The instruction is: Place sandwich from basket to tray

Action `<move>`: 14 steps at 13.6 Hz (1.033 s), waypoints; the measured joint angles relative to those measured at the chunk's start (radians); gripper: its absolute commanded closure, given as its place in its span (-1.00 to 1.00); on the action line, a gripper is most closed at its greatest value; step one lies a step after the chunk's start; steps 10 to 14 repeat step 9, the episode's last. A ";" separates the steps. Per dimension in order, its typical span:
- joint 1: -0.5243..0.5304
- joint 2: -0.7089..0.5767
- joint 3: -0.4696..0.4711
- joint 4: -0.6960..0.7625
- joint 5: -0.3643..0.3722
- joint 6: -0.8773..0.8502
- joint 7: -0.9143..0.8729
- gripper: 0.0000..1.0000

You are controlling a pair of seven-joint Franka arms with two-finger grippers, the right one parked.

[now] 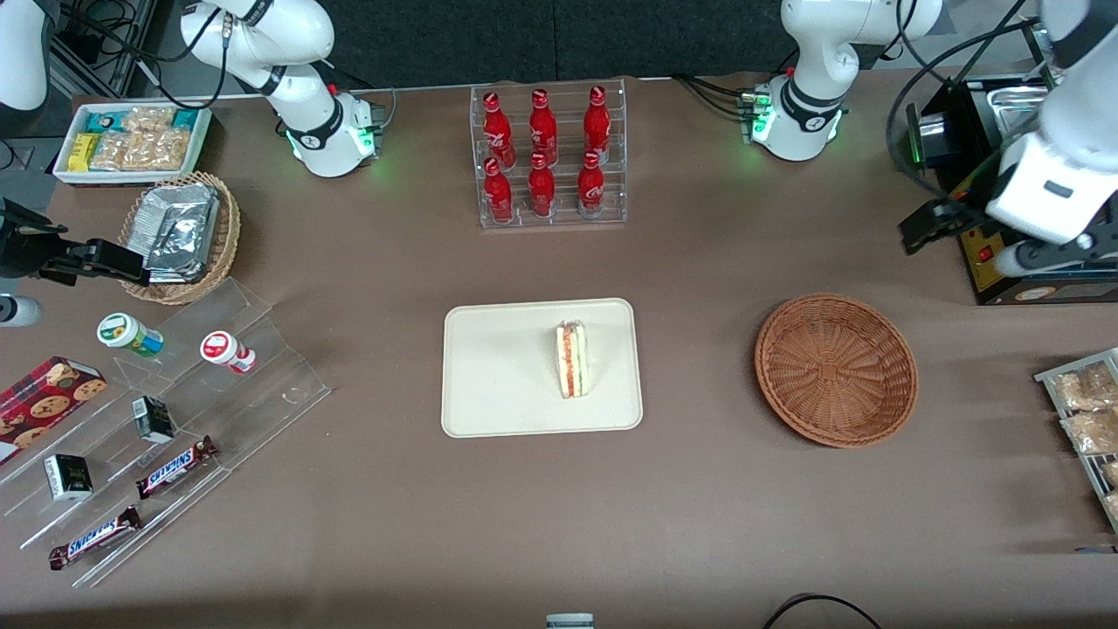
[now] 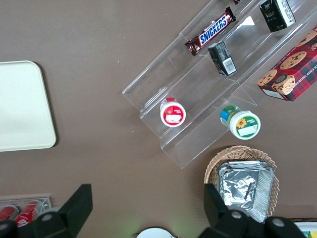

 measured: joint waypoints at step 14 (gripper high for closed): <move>0.062 -0.024 -0.019 -0.037 -0.010 0.004 0.160 -0.99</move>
